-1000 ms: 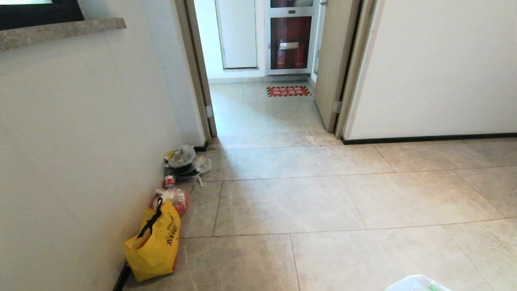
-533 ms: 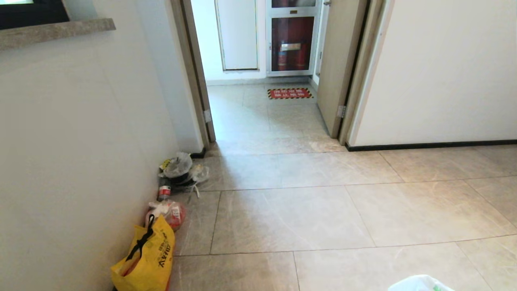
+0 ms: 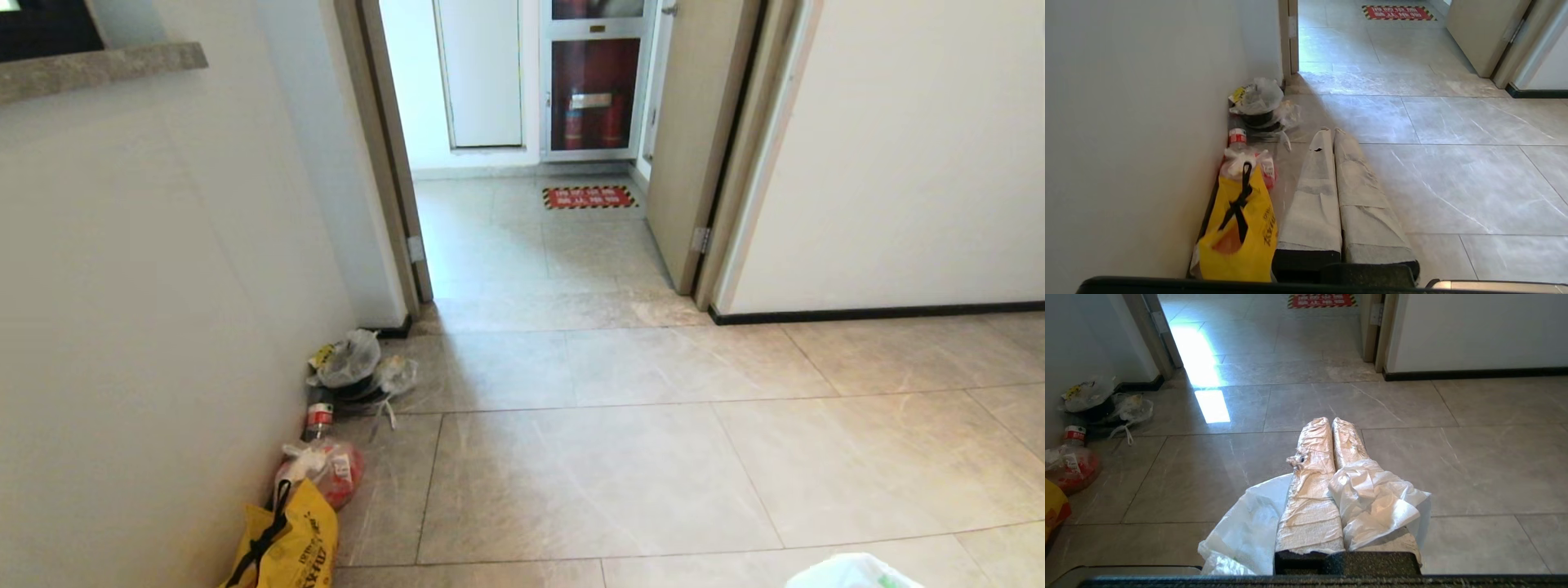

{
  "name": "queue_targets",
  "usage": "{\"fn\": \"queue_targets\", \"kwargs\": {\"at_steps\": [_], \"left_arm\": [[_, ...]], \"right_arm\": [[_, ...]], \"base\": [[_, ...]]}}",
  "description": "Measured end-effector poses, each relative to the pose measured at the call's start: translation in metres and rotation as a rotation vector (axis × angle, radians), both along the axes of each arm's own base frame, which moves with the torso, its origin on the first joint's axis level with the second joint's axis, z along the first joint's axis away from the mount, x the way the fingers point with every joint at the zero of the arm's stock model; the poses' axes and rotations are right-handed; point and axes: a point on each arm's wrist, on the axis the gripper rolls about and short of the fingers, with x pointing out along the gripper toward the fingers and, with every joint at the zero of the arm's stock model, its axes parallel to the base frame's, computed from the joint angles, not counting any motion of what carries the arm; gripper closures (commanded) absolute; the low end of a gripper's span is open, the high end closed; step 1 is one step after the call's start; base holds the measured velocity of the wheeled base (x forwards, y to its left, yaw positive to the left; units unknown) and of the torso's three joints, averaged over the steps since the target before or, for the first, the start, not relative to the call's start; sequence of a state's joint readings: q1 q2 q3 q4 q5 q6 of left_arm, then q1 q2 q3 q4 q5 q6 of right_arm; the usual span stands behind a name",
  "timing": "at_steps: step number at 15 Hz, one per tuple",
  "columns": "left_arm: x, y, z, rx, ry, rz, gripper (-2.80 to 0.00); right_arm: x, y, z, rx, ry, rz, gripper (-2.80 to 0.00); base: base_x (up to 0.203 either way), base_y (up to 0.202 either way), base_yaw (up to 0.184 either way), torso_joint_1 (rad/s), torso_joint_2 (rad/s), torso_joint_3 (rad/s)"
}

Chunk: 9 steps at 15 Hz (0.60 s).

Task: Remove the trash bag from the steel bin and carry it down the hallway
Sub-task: Put the trash bag at the door

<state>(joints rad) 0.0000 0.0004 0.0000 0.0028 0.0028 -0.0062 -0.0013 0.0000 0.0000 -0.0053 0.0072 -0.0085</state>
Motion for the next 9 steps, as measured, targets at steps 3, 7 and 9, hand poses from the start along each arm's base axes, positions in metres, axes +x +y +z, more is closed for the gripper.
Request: {"fn": "queue_targets", "kwargs": {"at_steps": [3, 7, 9], "left_arm": [[0.0000, 0.0000, 0.0000, 0.001, 0.000, 0.000, 0.00], [0.0000, 0.0000, 0.0000, 0.002, 0.000, 0.000, 0.00], [0.0000, 0.0000, 0.0000, 0.001, 0.000, 0.000, 0.00]], "right_arm": [[0.0000, 0.0000, 0.0001, 0.000, -0.001, -0.001, 0.00], [0.0000, 0.0000, 0.0000, -0.002, 0.000, 0.001, 0.00], [0.0000, 0.0000, 0.0001, -0.003, -0.001, 0.001, 0.00]], "base": [[0.149, 0.000, 0.000, 0.004, 0.00, 0.001], [0.000, 0.000, 0.000, 0.000, 0.00, 0.000], [0.000, 0.000, 0.000, 0.000, 0.00, 0.000]]}}
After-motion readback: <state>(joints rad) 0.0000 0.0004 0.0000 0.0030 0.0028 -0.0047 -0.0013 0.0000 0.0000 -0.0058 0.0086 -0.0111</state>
